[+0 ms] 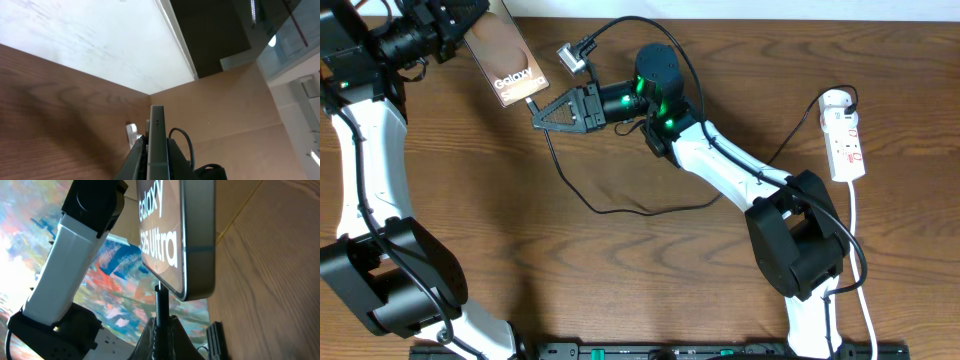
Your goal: Plug charger to phone and switch on socket
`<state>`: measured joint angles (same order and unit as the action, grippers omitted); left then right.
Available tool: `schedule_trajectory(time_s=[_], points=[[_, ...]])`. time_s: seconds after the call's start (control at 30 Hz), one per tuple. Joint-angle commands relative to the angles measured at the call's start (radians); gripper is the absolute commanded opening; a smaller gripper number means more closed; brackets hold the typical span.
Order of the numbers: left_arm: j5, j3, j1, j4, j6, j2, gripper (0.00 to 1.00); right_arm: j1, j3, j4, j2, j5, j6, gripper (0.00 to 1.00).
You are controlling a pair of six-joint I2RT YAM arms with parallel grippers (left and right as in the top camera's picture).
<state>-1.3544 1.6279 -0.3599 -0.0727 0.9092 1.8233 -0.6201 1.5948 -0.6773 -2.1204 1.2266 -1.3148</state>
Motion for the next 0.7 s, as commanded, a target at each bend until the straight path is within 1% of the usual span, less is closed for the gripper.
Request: schedule_trajectory(time_s=[0.0,0.47,0.67], points=[[-0.093,0.005,0.013,0.003,0.000,-0.011,0.08,0.003,0.013,-0.012,-0.005,-0.179,-0.024,0.01],[-0.093,0.005,0.013,0.003,0.002,-0.011,0.07,-0.004,0.013,-0.012,-0.005,-0.217,-0.038,0.01],[-0.093,0.005,0.013,0.003,0.032,-0.011,0.07,-0.006,0.013,-0.012,-0.005,-0.215,-0.028,0.01]])
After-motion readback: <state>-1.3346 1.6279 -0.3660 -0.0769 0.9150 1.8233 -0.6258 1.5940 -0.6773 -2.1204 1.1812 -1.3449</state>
